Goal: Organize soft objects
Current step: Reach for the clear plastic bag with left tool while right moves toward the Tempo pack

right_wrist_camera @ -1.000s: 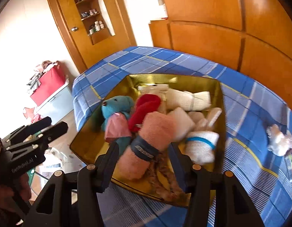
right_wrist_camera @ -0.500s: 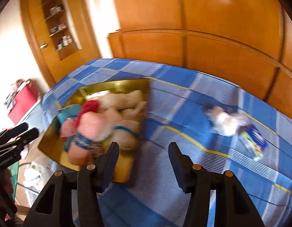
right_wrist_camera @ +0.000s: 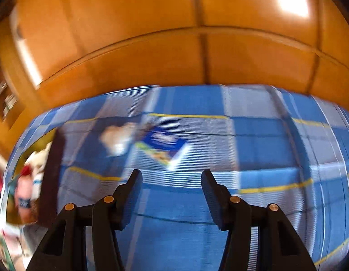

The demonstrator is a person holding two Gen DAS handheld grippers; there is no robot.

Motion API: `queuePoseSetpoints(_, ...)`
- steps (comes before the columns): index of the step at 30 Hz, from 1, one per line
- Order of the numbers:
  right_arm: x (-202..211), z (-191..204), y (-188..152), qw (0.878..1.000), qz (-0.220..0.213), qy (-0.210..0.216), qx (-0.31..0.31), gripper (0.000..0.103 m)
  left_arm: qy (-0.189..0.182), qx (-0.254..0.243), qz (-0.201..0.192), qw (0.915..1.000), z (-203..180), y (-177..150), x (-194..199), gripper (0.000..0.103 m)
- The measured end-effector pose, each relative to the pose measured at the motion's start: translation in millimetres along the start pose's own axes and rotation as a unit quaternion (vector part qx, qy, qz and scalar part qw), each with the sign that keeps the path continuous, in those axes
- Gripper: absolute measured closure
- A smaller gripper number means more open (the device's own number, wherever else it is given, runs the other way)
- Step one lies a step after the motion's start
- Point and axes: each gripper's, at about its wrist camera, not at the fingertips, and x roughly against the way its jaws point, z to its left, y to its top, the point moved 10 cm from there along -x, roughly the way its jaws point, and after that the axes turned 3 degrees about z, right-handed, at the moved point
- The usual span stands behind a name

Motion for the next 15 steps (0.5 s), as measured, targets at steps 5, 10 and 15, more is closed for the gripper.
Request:
queuePoseSetpoints(5,-4,-38,-3,0.997,0.010,-0.006,-0.077,0.048,-0.046,-0.028,0.033,0.9980,-58,16,-26,0.029)
queuePoseSetpoints(10,2,-41,0,0.995,0.006,0.013,-0.095,0.048,-0.119,0.010,0.098,0.9879,-109,26,-63,0.029)
queuePoseSetpoints(15,6,-30,2,0.995,0.005,0.033,-0.092,0.048,-0.149,0.061,0.139,0.9772,-144,47,-111,0.029)
